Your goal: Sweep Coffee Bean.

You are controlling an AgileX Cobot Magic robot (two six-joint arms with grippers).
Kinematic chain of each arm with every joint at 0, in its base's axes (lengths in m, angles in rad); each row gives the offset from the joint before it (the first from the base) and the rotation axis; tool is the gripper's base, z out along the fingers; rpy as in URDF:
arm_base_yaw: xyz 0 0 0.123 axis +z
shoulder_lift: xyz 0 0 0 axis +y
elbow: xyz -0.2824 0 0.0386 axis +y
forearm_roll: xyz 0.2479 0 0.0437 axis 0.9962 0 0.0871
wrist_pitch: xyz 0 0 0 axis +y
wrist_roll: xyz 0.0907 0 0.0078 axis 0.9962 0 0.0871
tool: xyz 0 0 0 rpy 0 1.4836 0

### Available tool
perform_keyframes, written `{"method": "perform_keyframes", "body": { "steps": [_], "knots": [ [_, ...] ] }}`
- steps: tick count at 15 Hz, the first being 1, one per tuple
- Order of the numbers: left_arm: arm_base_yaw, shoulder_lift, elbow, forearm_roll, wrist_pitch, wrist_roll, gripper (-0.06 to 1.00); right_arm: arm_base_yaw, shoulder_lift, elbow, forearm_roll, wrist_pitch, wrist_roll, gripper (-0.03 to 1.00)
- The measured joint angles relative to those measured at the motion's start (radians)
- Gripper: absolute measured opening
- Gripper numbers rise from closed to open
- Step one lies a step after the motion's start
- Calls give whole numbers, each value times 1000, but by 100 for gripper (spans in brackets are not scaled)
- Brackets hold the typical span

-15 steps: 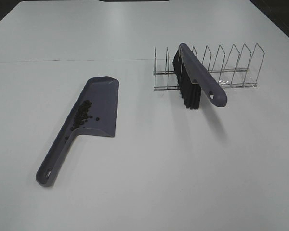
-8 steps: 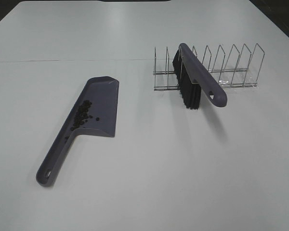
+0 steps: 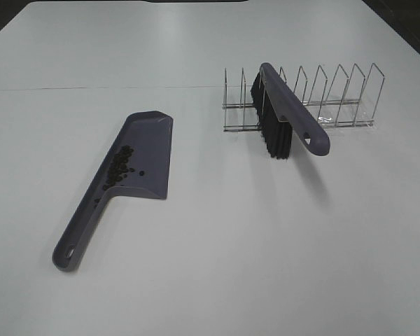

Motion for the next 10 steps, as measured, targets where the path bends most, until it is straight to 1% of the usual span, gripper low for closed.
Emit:
{"method": "perform_keyframes", "body": {
  "steps": [10],
  "knots": [
    [0, 0, 0, 0, 0, 1, 65, 0, 0, 0, 0, 0, 0, 61]
  ]
}}
